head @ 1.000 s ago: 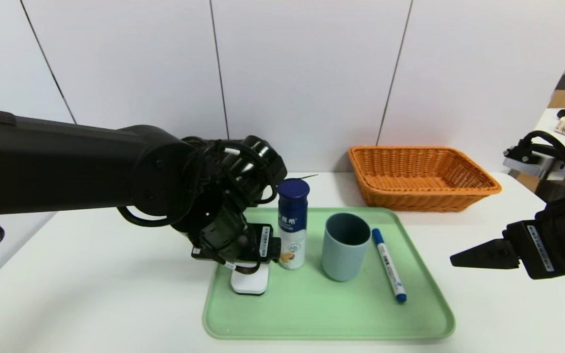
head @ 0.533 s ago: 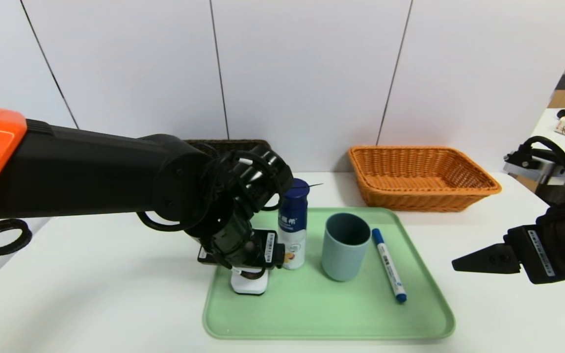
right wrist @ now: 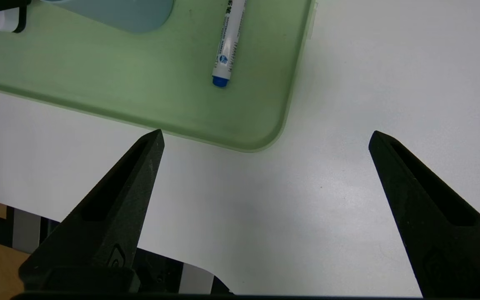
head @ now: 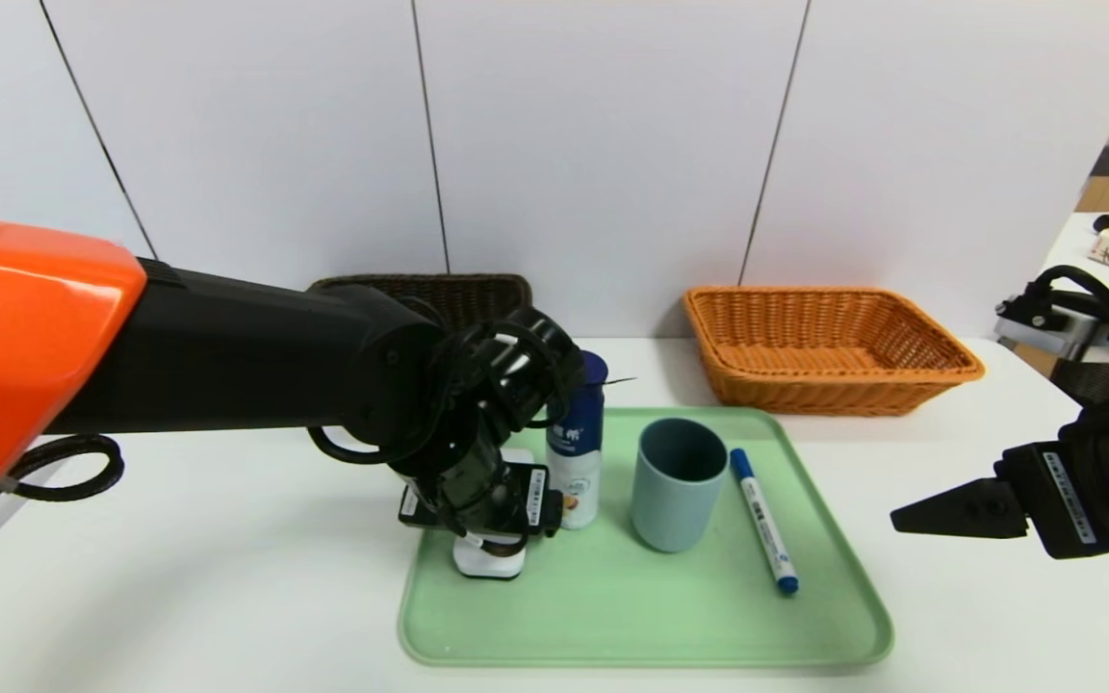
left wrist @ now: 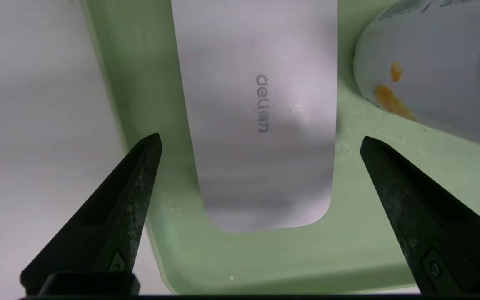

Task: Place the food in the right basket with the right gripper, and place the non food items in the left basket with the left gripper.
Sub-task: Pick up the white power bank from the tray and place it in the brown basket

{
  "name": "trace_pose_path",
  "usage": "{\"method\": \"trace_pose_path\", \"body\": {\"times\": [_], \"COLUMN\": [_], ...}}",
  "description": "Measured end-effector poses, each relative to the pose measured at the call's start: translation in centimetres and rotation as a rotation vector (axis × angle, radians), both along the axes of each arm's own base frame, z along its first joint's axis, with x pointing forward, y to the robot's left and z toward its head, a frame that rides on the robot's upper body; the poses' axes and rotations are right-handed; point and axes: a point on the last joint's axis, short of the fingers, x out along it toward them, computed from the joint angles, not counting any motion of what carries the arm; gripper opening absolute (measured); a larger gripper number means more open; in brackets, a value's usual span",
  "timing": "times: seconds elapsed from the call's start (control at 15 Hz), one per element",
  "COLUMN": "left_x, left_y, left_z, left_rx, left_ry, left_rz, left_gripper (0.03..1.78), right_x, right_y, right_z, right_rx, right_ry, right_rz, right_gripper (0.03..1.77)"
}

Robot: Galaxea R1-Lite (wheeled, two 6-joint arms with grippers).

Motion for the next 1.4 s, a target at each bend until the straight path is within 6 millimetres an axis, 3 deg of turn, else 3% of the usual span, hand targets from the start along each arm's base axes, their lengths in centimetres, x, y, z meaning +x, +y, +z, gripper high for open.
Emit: {"method": "trace_pose_path", "body": {"times": [0.53, 0.87, 1.4], "left_x": [0.3, 0.5, 0.2], "left_y": [-0.2, -0.3, 0.1], "left_z": [-0.7, -1.1, -0.4], "left_rx": [0.012, 0.037, 0.045], "left_ry": [0.009, -0.001, -0.021], "left_rz": [0.001, 0.014, 0.023], "left_gripper": [1.69, 1.03, 1.0], "right_x": [-0.3, -0.4, -0.7], "right_y": [-0.1, -0.2, -0.5], "right_z": [-0.1, -0.1, -0.1], "right_rx": [0.002, 0.002, 0.004], "right_ry": [0.001, 0.002, -0.001], "right_rz": [0.0, -0.005, -0.012], "right_gripper": [1.7, 1.7, 1.7]}}
